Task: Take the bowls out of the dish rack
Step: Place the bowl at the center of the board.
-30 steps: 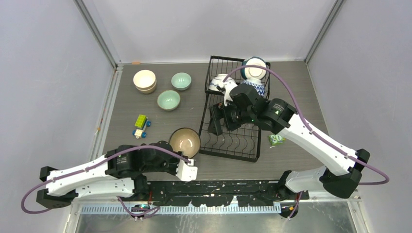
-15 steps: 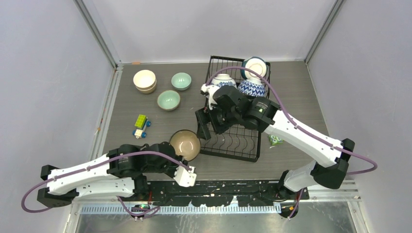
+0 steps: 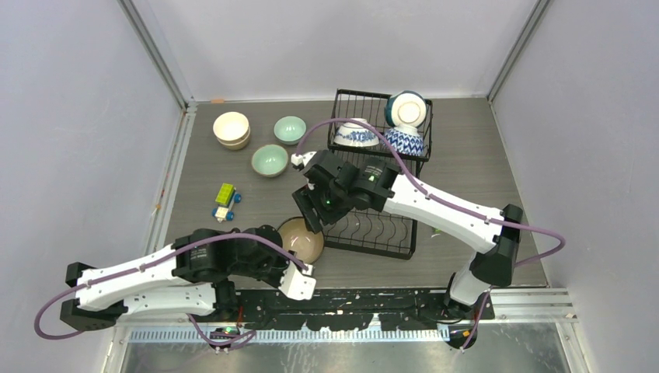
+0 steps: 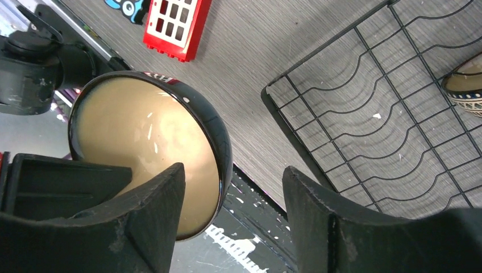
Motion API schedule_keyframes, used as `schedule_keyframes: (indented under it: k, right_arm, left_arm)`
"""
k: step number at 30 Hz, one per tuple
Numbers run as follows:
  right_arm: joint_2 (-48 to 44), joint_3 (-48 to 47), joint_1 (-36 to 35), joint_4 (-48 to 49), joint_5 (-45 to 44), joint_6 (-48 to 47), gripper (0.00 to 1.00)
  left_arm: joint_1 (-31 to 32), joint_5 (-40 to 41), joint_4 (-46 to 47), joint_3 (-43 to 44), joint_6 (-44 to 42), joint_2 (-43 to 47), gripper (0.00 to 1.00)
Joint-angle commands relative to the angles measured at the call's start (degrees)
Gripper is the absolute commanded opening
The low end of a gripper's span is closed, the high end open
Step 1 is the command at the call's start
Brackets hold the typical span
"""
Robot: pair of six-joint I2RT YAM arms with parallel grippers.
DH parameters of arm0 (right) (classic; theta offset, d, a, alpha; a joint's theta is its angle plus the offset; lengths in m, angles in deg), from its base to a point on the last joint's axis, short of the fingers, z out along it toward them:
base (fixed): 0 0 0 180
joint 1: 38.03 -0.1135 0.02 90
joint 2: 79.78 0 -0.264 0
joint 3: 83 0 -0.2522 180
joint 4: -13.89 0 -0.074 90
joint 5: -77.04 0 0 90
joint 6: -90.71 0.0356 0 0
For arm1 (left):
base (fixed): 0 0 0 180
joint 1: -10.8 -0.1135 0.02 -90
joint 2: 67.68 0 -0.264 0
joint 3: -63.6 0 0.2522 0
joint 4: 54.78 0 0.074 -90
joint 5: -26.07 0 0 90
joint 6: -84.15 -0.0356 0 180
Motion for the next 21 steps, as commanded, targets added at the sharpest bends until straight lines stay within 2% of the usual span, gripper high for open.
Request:
schedule_keyframes:
  k: [1,9,21]
  right_arm:
    - [0.7,-3.7,-1.4,-2.1,-1.6,-1.4,0.66]
    - [3.0,-2.5,-3.0,-2.5,-0.6,-1.7,0.62]
    - [5.7,-1.6,-4.1,-1.5,-1.3,-1.8,0.46]
  left_arm:
    - [0.3,-0.9,3.4,4.5,0.3,0.8,0.0]
    - [0.2,-0.9,2.8,4.5,0.2,0.7,0.0]
    - [0.2,-0.3,3.7,3.7,0.6,0.9,0.0]
